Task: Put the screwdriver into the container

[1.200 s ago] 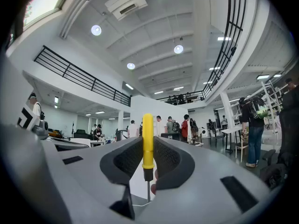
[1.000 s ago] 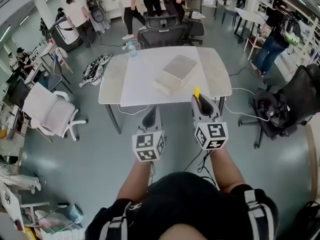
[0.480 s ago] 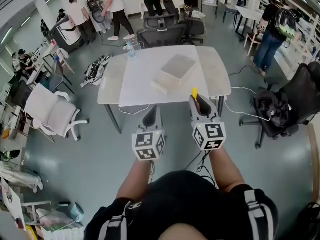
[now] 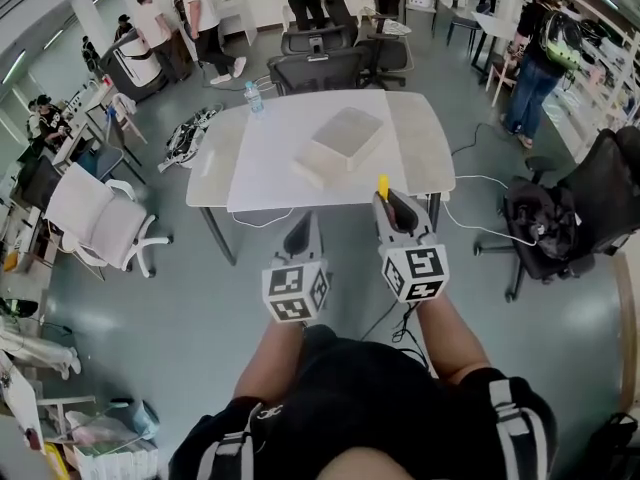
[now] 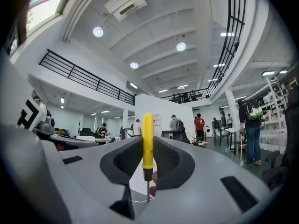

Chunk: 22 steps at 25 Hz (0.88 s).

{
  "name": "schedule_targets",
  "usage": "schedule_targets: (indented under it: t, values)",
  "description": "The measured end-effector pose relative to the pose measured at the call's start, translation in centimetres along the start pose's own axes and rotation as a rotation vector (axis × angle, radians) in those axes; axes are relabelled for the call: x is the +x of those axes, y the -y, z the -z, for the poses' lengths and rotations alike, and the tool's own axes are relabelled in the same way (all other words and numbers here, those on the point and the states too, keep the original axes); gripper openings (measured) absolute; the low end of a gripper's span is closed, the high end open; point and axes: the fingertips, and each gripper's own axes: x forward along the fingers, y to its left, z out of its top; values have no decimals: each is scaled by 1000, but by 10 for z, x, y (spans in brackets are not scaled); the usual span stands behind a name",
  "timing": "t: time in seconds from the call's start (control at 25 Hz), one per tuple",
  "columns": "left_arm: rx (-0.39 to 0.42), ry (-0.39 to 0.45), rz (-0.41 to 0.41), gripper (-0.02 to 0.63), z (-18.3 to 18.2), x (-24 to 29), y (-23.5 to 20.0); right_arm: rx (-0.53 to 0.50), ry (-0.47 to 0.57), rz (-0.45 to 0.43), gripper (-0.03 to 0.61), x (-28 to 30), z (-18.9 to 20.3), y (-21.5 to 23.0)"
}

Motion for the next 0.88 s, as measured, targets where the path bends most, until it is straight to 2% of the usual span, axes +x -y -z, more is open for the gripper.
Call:
schedule_targets:
  t: [0.48, 0.88]
  values:
    - [24, 1, -9, 3, 2, 37, -8, -16, -1, -30, 67, 32, 11, 12]
    - [19, -9, 14, 3, 3, 99, -36, -22, -20, -37, 67, 94, 29, 26]
